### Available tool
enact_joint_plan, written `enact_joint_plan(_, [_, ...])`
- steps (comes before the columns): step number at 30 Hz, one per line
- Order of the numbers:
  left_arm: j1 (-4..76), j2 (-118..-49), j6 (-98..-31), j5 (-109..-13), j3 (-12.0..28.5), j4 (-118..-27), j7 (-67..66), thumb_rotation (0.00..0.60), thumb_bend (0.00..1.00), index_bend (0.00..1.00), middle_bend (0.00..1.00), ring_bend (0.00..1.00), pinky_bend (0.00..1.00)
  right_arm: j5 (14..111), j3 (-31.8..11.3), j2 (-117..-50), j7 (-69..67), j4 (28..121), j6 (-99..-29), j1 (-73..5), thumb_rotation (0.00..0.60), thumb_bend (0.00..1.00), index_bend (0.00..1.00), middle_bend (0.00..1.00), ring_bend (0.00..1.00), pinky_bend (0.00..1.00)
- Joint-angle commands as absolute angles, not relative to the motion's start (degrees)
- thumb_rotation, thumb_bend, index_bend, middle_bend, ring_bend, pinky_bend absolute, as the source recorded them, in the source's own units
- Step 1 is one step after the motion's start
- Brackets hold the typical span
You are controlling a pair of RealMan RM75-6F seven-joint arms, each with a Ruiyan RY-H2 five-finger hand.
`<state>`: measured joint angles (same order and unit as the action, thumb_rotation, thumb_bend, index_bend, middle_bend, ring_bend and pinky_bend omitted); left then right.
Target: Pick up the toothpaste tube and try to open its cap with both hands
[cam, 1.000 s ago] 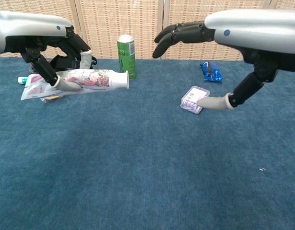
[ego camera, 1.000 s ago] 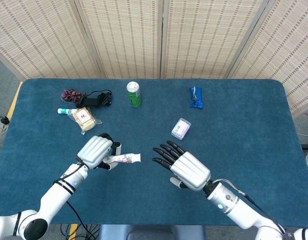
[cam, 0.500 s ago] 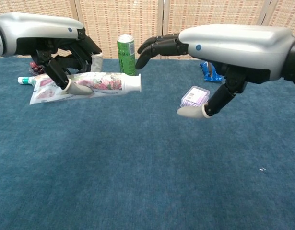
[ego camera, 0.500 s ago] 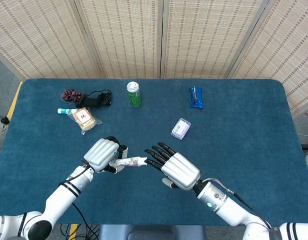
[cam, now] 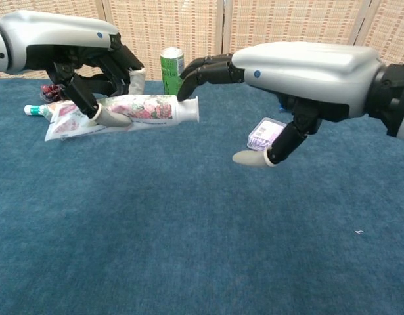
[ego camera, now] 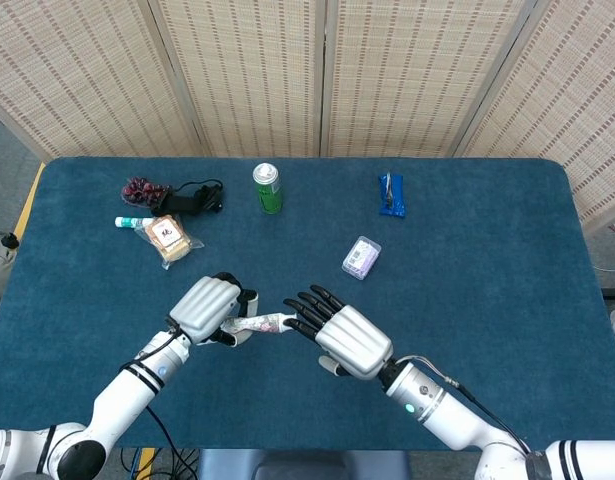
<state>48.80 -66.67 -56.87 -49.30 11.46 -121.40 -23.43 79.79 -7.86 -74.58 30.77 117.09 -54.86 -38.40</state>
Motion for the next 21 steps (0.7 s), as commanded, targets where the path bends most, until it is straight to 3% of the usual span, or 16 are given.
enact_joint_plan(1, [49.0, -66.6, -57.0, -49.2, 11.4, -121.5, -23.4, 0.6, 0.37, 0.56, 0.62, 0.39, 0.22, 79.3, -7.7, -74.8, 31.0, 116.8, -54.9, -38.7, 0.6, 0.21, 0.2, 0.06, 0.0, 0.0])
enact_joint_plan(21, [49.3, -64.8, -57.1, -49.8, 11.1, -121.7, -20.5, 0.6, 0.37, 0.56, 0.62, 0.39, 0.22, 76.6, -6.1, -74.5, 31.8, 116.7, -55.7, -39.7, 0.6, 0.21, 0.2, 0.06, 0.0, 0.0])
